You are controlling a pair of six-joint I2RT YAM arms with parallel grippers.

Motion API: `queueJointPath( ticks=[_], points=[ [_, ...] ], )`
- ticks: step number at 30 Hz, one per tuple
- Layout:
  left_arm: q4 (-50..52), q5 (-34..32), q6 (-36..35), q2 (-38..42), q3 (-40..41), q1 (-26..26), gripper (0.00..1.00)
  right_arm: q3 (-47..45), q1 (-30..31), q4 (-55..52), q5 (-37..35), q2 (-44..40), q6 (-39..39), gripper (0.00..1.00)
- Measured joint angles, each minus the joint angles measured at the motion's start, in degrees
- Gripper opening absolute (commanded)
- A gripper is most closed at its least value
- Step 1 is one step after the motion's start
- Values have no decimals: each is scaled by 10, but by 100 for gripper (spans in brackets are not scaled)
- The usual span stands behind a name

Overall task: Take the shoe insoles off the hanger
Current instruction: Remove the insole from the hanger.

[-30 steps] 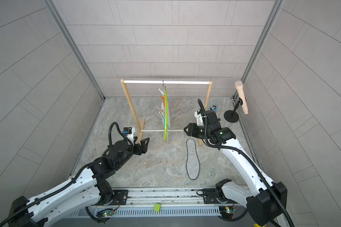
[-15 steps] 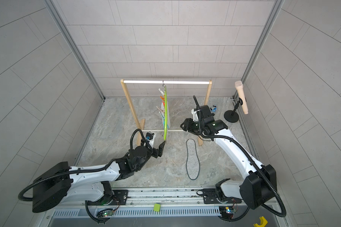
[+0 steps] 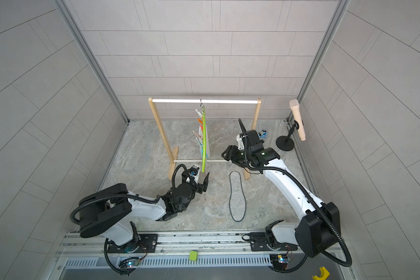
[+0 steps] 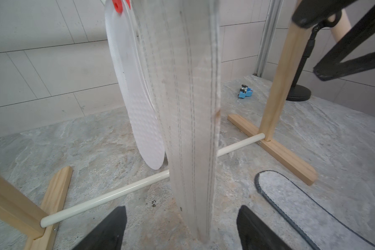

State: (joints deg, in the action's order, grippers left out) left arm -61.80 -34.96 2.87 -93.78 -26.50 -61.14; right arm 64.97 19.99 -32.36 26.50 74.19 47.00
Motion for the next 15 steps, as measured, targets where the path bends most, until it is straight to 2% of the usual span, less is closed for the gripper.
queueJointPath(
  ticks=[4,11,15],
  points=[
    [-43,-20,-1,-31,-16,0,68,1,0,-1,0,0,2,64],
    [-87,-31,5,-50,-22,4,62,14,6,-4,1,11,7,63],
    [-93,-40,5,-51,-22,13,53,32,14,-4,2,21,9,62]
  ],
)
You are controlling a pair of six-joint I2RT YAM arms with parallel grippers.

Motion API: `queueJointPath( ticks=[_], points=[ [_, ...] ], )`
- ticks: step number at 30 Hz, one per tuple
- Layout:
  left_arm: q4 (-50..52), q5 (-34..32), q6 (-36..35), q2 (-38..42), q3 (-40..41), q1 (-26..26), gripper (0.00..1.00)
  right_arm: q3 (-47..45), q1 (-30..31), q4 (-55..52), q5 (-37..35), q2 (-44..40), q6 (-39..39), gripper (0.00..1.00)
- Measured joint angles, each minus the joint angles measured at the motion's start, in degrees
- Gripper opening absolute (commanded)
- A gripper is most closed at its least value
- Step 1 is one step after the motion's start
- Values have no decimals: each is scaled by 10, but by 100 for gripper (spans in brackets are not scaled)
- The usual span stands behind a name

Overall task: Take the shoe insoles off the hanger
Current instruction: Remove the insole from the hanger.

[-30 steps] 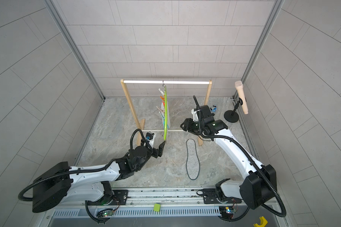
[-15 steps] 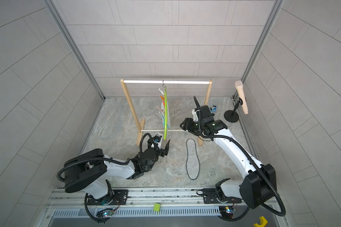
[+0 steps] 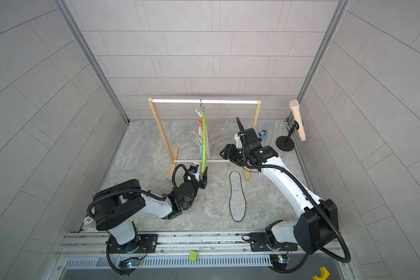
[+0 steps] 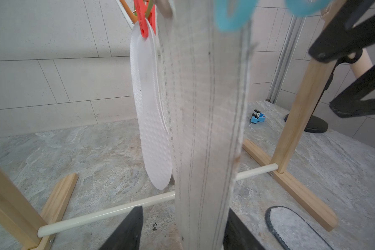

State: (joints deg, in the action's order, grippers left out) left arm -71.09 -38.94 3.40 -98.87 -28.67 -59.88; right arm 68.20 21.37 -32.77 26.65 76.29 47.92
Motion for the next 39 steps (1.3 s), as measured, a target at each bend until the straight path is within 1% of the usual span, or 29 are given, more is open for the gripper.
queueJointPath(
  ticks=[4,8,15,22,27,32,39],
  points=[
    [-3,-2,-1,1,0,16,45,15,6,0,1,4,2,62],
    [0,-2,-7,12,0,33,33,26,10,1,1,7,6,61],
    [16,-7,-20,53,3,54,13,39,13,15,1,7,24,64],
    [37,-20,-32,99,19,66,6,46,15,24,-5,3,69,64],
    [59,-28,-45,136,20,76,0,47,20,26,-32,-24,130,68],
    [81,-30,-60,155,20,84,0,54,32,27,-56,-46,197,70],
    [113,-32,-82,163,11,85,0,79,62,28,-77,-47,267,71]
  ],
)
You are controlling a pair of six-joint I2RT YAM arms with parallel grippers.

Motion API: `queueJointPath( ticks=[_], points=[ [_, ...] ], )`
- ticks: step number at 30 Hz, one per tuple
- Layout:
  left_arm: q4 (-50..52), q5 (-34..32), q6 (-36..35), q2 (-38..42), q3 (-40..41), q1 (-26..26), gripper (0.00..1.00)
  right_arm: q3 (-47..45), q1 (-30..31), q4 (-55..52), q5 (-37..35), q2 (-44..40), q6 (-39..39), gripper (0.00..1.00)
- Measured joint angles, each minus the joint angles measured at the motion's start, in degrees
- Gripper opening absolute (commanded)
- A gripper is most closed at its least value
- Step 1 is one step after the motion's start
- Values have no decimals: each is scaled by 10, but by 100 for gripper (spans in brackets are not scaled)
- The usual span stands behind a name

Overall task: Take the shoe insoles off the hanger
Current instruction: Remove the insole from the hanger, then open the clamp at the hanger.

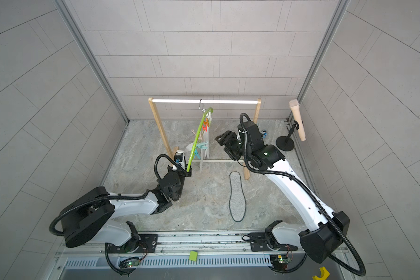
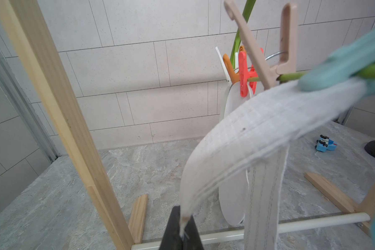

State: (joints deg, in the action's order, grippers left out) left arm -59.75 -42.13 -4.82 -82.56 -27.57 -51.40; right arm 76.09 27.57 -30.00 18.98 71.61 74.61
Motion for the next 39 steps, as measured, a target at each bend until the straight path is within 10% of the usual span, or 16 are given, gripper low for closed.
queueJointPath(
  ticks=[23,39],
  points=[
    [66,4,-10,25,-5,0,0,12,59,81,-8,83,71,70],
    [80,15,-7,32,-5,0,0,15,66,101,-8,101,84,45]
  ],
)
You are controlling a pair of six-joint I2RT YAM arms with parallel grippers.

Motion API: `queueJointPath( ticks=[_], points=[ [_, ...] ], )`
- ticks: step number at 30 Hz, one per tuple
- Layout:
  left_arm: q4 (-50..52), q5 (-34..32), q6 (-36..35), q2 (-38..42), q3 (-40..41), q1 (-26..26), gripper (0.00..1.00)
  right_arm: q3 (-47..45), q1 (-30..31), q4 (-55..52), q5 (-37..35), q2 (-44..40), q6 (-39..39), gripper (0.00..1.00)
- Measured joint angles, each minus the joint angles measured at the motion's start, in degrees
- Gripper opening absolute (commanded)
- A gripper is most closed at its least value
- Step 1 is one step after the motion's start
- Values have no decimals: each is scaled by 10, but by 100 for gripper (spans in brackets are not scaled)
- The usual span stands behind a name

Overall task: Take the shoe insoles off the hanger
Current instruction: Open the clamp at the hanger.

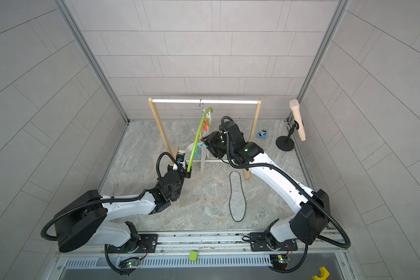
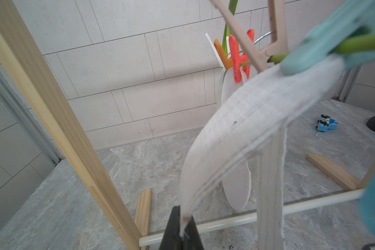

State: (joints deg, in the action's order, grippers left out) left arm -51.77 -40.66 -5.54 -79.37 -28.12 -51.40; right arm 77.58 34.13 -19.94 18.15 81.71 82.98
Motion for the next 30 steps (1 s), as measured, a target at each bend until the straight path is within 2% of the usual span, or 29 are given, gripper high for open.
queueJointPath(
  ticks=[17,24,30],
  points=[
    [12,10,8,0,-9,0,0,2,5,9,-5,4,14,21],
    [25,2,9,13,-7,0,0,2,5,9,-6,4,14,19],
    [54,-12,17,77,28,0,0,2,5,9,-6,4,14,19]
  ],
)
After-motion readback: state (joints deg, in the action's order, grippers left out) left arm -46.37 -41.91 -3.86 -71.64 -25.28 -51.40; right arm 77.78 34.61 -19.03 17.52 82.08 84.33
